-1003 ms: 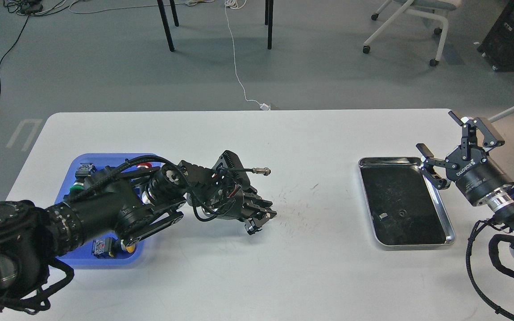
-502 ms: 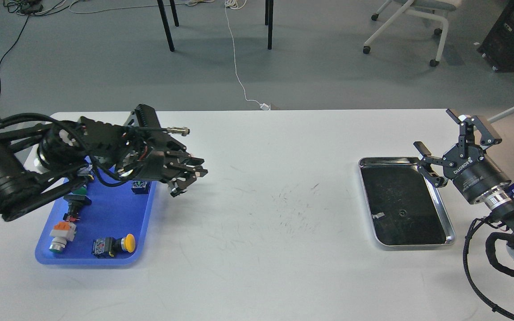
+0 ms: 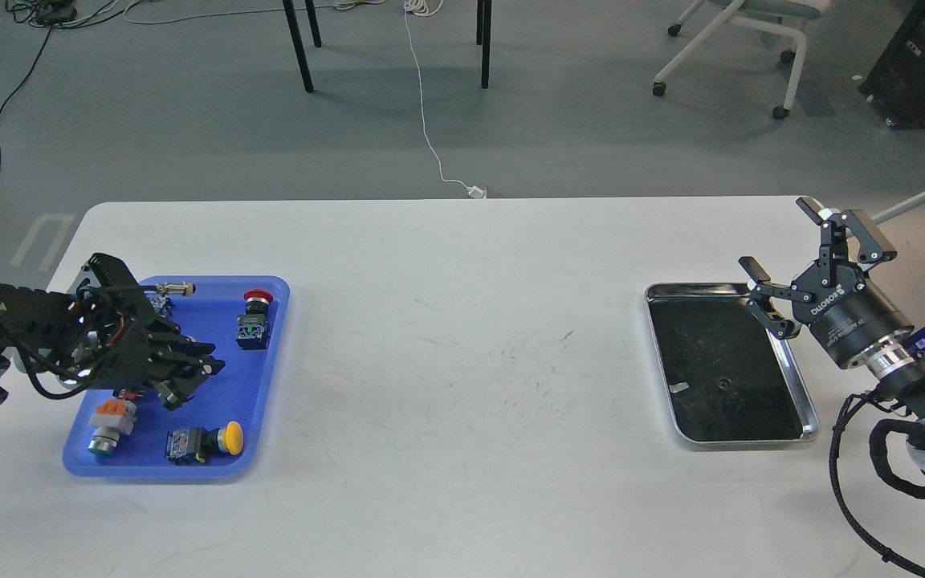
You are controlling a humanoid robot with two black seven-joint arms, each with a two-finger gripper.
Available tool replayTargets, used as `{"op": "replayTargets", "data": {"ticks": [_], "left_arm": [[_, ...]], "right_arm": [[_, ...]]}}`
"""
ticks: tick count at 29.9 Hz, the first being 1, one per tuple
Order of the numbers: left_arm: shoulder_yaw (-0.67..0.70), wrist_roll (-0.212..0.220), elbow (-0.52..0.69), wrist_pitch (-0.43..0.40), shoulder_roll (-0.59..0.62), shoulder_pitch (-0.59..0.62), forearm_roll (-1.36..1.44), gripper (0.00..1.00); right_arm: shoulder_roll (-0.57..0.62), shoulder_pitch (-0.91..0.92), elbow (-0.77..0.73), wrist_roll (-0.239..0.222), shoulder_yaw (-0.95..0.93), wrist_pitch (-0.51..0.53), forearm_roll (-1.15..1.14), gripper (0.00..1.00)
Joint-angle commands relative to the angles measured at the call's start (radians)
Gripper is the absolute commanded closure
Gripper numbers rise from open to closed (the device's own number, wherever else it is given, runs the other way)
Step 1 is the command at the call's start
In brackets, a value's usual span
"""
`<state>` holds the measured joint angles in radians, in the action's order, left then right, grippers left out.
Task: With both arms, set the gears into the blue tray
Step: 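Carry the black part into the blue tray and release it, then raise the left gripper up away from the blue tray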
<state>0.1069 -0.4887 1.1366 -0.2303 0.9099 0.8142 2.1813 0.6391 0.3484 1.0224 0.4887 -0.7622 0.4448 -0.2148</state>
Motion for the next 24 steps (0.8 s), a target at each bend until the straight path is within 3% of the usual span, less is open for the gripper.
{"op": "replayTargets", "data": {"ticks": [1, 24], "left_arm": [[-0.006, 0.000, -0.020, 0.000, 0.001, -0.010, 0.000, 0.87], [0.007, 0.000, 0.029, 0.002, 0.046, -0.061, 0.000, 0.76]], "right_arm": [[-0.001, 0.000, -0.001, 0.000, 0.000, 0.000, 0.000, 0.02], [-0.007, 0.000, -0.001, 0.000, -0.002, 0.000, 0.000, 0.02]]}}
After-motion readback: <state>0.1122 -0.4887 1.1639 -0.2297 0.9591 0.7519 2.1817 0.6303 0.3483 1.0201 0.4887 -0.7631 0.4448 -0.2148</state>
